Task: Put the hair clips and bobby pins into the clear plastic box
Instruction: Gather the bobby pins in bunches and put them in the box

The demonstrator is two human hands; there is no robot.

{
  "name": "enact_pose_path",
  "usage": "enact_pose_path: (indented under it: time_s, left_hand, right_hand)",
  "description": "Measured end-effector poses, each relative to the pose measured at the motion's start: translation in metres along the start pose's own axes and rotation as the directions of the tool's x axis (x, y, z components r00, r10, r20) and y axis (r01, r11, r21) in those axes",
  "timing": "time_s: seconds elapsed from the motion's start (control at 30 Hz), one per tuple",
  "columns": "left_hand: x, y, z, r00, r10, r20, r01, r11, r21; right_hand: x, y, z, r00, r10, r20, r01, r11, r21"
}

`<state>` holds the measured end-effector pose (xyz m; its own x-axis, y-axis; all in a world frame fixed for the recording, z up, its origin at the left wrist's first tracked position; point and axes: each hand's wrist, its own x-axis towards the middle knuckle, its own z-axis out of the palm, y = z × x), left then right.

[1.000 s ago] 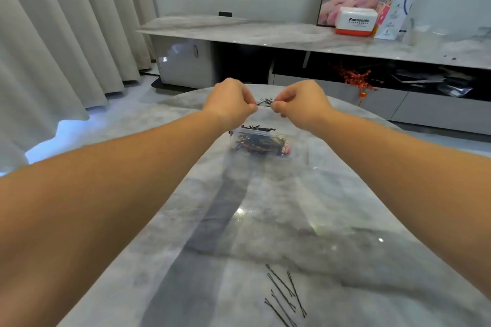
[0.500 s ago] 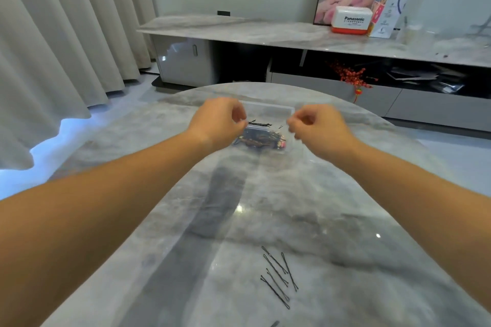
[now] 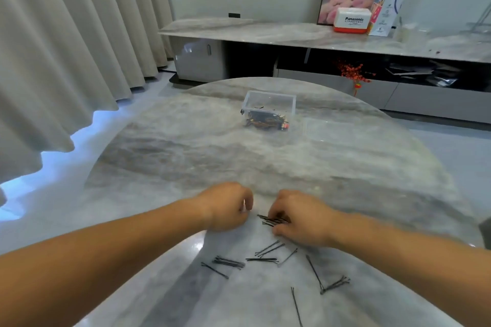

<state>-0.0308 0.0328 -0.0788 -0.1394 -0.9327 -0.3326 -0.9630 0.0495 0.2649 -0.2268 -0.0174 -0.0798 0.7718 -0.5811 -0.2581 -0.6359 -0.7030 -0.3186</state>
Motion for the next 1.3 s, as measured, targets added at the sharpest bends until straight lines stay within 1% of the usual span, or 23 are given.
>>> enact_pose_path:
  time_s: [0.07,0.13,0.2,0.27,0.33,0.37,0.4,0.5,0.57,0.63,0.7,0.77,0.83,0.9,1.07,1.17,1.23,1.3]
  left_hand:
    - [-0.018,-0.006,0.002,0.997,-0.033,0.066,0.031,0.999,0.023]
    - [-0.04,-0.007,0.002,0.988,-0.038,0.151,0.037,0.999,0.008]
    - [-0.059,-0.006,0.003,0.972,-0.02,0.235,0.024,1.0,-0.015]
    - [-0.075,-0.003,0.005,0.954,-0.015,0.3,0.014,1.0,0.005]
    - [-0.084,0.003,0.009,0.943,-0.026,0.331,0.015,0.999,0.037]
    - [-0.086,0.006,0.012,0.945,-0.034,0.325,0.02,0.999,0.047]
    - [-0.087,0.01,0.014,0.951,-0.037,0.306,0.021,0.998,0.058]
    - [-0.087,0.023,0.023,0.975,-0.016,0.222,-0.003,0.996,0.087]
    - [-0.087,0.033,0.031,0.981,-0.016,0.195,0.005,0.998,0.056]
    - [-0.088,0.045,0.036,0.981,0.0,0.194,0.0,1.0,0.002]
    - [-0.09,0.056,0.039,0.974,0.009,0.226,-0.003,1.0,-0.03]
    - [-0.092,0.066,0.043,0.97,0.001,0.244,0.0,1.0,-0.003]
    - [-0.091,0.072,0.049,0.979,-0.015,0.202,0.008,0.999,0.036]
    - [-0.086,0.074,0.05,0.987,-0.032,0.16,0.026,0.999,0.034]
    - [-0.073,0.065,0.044,0.994,-0.029,0.107,0.04,0.994,-0.1]
    - [-0.069,0.054,0.043,0.997,-0.036,0.069,0.046,0.988,-0.149]
    - [-0.067,0.048,0.042,0.999,-0.042,0.017,0.044,0.99,-0.132]
    - [-0.064,0.045,0.04,0.999,-0.045,-0.031,0.041,0.994,-0.102]
  right_hand:
    - [-0.009,-0.004,0.006,0.997,-0.071,-0.012,0.07,0.997,-0.041]
    - [-0.022,-0.008,0.014,0.992,-0.121,0.024,0.122,0.991,-0.059]
    - [-0.036,-0.012,0.019,0.986,-0.153,0.059,0.156,0.987,-0.034]
    - [-0.049,-0.015,0.017,0.988,-0.142,0.056,0.141,0.99,0.017]
    - [-0.062,-0.011,0.005,0.997,-0.071,0.03,0.068,0.993,0.095]
    - [-0.069,-0.007,0.0,0.998,-0.038,0.046,0.033,0.994,0.104]
    - [-0.076,-0.002,-0.004,0.996,-0.005,0.088,-0.002,0.997,0.075]
    - [-0.095,0.01,-0.003,0.962,0.12,0.245,-0.091,0.988,-0.129]
    - [-0.1,0.013,0.004,0.953,0.162,0.257,-0.121,0.978,-0.169]
    - [-0.099,0.013,0.008,0.962,0.167,0.215,-0.143,0.982,-0.122]
    - [-0.095,0.012,0.009,0.974,0.152,0.17,-0.139,0.987,-0.087]
    - [-0.092,0.01,0.011,0.979,0.154,0.136,-0.151,0.988,-0.034]
    - [-0.088,0.009,0.014,0.981,0.169,0.098,-0.173,0.984,0.042]
    - [-0.083,0.006,0.018,0.983,0.18,0.045,-0.185,0.975,0.121]
    - [-0.072,0.002,0.022,0.985,0.173,-0.022,-0.16,0.947,0.28]
    - [-0.069,0.008,0.015,0.972,0.224,-0.068,-0.188,0.919,0.347]
    - [-0.068,0.011,0.012,0.963,0.266,-0.038,-0.238,0.909,0.343]
    - [-0.068,0.008,0.012,0.962,0.27,0.05,-0.273,0.926,0.259]
